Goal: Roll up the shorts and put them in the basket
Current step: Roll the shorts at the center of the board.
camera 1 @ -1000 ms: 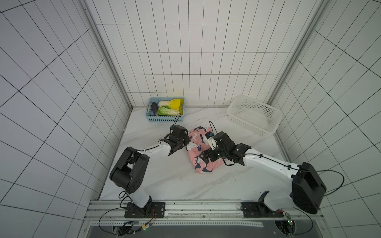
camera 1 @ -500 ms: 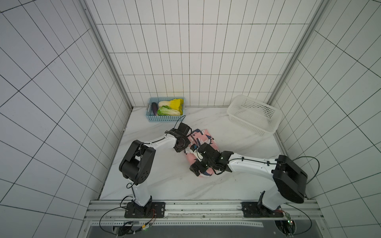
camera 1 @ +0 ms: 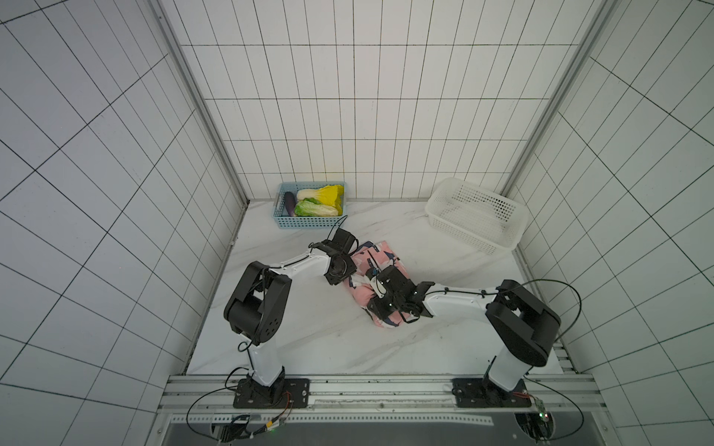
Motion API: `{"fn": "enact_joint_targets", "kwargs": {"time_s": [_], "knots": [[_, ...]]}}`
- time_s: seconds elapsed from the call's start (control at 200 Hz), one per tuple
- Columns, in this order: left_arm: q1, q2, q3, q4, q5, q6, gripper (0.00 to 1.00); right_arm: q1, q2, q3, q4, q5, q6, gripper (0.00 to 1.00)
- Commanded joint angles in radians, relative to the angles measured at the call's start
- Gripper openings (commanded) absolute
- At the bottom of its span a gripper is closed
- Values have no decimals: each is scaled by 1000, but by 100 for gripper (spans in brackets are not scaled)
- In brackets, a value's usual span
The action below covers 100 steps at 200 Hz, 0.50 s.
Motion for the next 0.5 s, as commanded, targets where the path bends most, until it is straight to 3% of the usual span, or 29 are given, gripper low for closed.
{"fn": "enact_joint_targets", "kwargs": {"time_s": [0.0,0.245,0.385,0.495], "knots": [[32,-125,-85,113,9,48,70,-84,-8,-78,139,-200,109,30],[92,-356,-395,532,140,57,79,-215,126,-163,490,-512,349,30],[89,-363,-597,911,218,-14,81,-261,198,-176,615,-593,449,31],[81,-286,-638,1071,251,-19,82,-276,214,-178,622,-615,458,31]]}}
